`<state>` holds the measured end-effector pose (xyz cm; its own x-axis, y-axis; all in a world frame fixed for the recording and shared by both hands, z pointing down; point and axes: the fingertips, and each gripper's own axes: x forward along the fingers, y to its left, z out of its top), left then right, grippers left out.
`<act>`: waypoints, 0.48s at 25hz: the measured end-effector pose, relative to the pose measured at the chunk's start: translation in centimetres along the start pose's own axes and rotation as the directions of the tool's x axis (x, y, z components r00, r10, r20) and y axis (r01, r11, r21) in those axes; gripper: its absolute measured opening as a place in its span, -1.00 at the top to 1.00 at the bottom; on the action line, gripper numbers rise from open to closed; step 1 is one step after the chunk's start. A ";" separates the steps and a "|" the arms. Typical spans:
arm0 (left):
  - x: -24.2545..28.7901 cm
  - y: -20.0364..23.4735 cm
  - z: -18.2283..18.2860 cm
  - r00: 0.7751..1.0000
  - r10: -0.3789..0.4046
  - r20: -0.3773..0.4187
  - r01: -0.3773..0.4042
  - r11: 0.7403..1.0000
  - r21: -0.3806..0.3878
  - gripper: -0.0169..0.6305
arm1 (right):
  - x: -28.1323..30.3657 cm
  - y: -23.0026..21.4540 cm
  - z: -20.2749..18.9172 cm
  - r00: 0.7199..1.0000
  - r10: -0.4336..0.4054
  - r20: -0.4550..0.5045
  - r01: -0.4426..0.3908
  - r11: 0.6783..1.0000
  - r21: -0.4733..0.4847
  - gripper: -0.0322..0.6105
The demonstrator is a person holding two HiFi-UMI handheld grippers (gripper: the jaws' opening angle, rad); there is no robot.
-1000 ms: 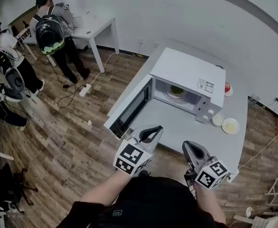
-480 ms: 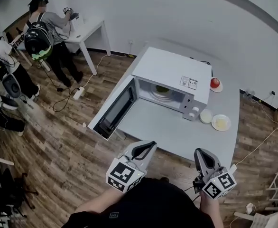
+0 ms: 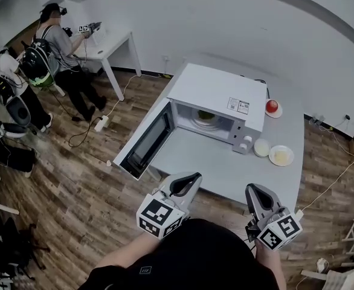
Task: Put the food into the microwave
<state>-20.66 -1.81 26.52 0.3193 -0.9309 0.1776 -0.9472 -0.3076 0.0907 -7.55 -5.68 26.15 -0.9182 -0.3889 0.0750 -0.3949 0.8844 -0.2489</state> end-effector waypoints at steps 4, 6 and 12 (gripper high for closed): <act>0.4 0.1 0.1 1.000 -0.022 -0.005 0.021 0.999 -0.024 0.89 | 0.5 0.3 0.2 1.000 0.006 -0.006 -0.006 1.000 -0.007 0.86; 0.4 0.3 0.4 1.000 -0.019 0.002 0.019 1.000 -0.024 0.89 | 0.7 0.5 0.3 1.000 0.011 -0.006 -0.011 1.000 -0.013 0.86; 0.1 0.9 0.8 1.000 0.001 0.015 -0.001 1.000 -0.016 0.89 | 0.9 0.5 0.2 1.000 0.012 -0.007 -0.012 1.000 -0.016 0.86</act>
<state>-21.48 -2.37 25.88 0.3180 -0.9339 0.1634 -0.9468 -0.3037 0.1064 -8.53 -5.66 25.92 -0.9230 -0.3767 0.0792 -0.3845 0.8929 -0.2343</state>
